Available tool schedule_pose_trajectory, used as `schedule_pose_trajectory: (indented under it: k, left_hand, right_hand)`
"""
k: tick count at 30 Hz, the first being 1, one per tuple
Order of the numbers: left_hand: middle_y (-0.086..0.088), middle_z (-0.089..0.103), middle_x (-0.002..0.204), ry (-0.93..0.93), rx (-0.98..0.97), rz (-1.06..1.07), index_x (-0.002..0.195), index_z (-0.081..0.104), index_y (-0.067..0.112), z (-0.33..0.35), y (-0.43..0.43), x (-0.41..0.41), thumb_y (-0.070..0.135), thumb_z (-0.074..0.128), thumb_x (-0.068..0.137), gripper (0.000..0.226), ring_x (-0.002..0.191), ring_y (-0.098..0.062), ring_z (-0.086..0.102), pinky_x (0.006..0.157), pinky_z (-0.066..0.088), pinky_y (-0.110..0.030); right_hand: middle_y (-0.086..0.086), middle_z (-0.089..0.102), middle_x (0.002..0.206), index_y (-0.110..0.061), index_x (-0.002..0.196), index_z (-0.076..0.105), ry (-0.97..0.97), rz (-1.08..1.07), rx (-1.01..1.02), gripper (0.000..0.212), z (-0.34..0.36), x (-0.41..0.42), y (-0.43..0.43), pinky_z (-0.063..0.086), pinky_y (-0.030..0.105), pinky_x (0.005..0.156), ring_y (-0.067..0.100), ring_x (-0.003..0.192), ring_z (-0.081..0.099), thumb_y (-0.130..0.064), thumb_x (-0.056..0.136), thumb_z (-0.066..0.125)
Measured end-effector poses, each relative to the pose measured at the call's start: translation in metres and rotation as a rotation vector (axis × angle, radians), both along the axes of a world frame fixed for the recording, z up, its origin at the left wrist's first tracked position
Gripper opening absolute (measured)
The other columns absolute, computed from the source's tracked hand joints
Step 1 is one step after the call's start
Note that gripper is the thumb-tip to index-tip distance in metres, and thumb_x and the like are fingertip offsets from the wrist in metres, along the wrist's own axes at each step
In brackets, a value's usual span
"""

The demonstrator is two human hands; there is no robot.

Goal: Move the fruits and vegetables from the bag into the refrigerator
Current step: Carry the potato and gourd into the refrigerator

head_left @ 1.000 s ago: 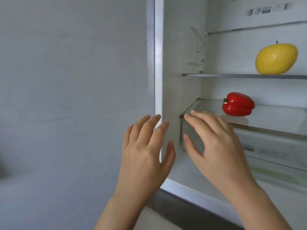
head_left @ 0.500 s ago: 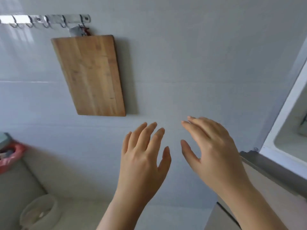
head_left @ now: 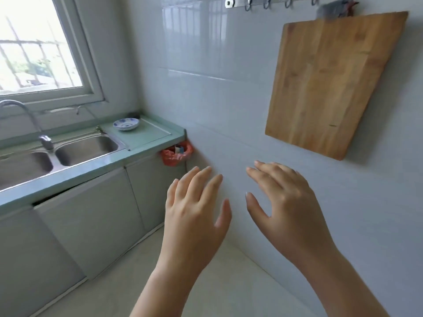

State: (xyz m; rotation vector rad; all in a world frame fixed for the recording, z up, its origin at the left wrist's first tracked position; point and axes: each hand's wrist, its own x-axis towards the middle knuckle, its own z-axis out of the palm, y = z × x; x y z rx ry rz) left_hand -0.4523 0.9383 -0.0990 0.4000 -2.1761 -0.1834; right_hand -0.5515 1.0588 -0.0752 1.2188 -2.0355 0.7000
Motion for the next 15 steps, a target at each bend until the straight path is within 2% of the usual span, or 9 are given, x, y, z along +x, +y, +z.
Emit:
schedule_pose_trajectory:
  k: [9, 15]
  left_hand:
    - [-0.008, 0.062, 0.119, -0.06, -0.061, 0.331, 0.111, 0.062, 0.011, 0.018, -0.146, 0.02, 0.032, 0.047, 0.082, 0.039, 0.115, -0.026, 0.052, 0.097, 0.035, -0.044]
    - [-0.007, 0.062, 0.117, -0.075, -0.02, 0.568, 0.109, 0.063, 0.012, 0.013, -0.216, 0.062, 0.032, 0.047, 0.082, 0.037, 0.114, -0.027, 0.053, 0.096, 0.034, -0.043]
  right_hand:
    - [0.011, 0.065, 0.113, -0.008, 0.111, 0.064, -0.08, 0.325, 0.009, 0.043, 0.002, -0.013, -0.183, 0.047, 0.051, 0.087, 0.032, 0.105, 0.059, -0.032, 0.082, 0.043]
    - [0.008, 0.064, 0.115, -0.01, 0.113, 0.063, -0.099, 0.56, 0.05, 0.044, 0.001, 0.012, -0.287, 0.046, 0.051, 0.089, 0.03, 0.109, 0.057, -0.035, 0.082, 0.044]
